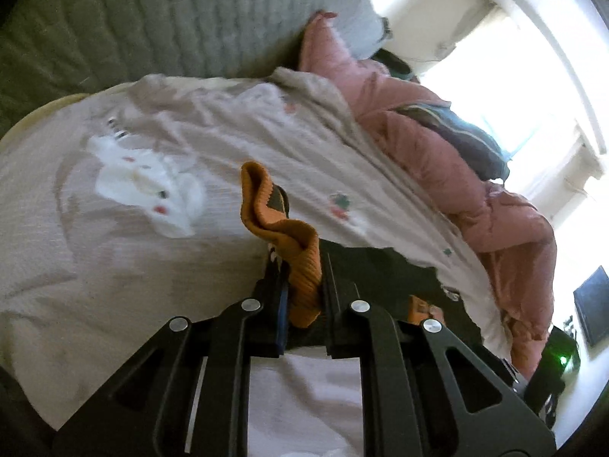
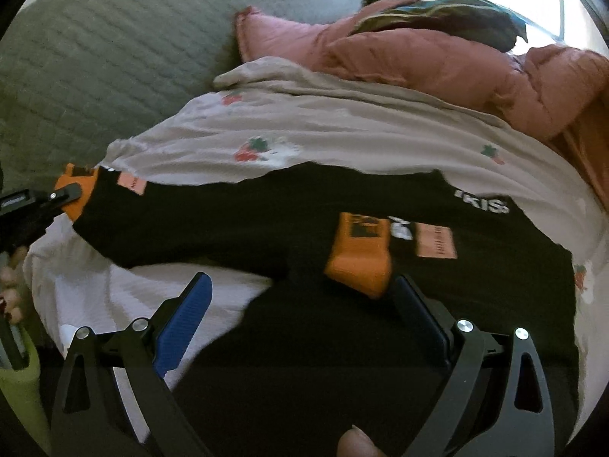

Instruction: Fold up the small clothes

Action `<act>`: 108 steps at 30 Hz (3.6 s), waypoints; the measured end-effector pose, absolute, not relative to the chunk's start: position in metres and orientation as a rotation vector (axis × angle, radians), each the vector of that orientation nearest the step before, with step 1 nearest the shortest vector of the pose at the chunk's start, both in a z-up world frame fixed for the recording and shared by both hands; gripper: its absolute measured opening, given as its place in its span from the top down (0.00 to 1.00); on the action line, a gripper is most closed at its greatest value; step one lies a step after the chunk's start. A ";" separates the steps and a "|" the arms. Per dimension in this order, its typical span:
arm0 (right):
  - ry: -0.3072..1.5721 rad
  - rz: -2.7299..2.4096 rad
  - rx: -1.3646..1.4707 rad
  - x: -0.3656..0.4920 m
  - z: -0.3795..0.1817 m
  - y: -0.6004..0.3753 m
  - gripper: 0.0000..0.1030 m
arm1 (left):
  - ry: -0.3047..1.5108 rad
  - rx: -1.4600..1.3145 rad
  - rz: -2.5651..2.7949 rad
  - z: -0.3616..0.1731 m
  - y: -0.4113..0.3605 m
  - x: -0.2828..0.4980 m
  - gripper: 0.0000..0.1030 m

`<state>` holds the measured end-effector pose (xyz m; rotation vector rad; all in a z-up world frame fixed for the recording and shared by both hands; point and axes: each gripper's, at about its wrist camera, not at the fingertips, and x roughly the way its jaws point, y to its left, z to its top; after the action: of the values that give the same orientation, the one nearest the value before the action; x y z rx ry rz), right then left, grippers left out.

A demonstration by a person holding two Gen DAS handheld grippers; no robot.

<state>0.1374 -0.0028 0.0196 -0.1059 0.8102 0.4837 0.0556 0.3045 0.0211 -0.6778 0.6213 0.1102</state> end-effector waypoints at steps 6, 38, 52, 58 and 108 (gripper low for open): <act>0.795 0.412 -0.009 0.145 0.028 -0.055 0.07 | 0.615 -0.624 0.024 0.041 0.256 0.073 0.94; 0.768 0.192 0.285 0.140 0.010 -0.249 0.08 | 0.823 -0.369 -0.240 0.031 0.042 0.153 0.94; 0.814 0.218 0.253 0.145 -0.005 -0.230 0.08 | 0.906 -0.373 -0.311 0.005 0.022 0.159 0.85; 0.856 0.325 0.197 0.147 -0.012 -0.182 0.12 | 0.853 -0.334 -0.218 0.010 0.048 0.152 0.75; 0.677 0.262 0.070 0.189 0.034 -0.183 0.93 | 0.734 -0.335 -0.046 -0.008 0.144 0.140 0.43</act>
<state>0.1895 -0.1826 0.0342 0.0703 0.6773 0.2620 0.1404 0.1436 -0.0076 -0.3353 0.7335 -0.0456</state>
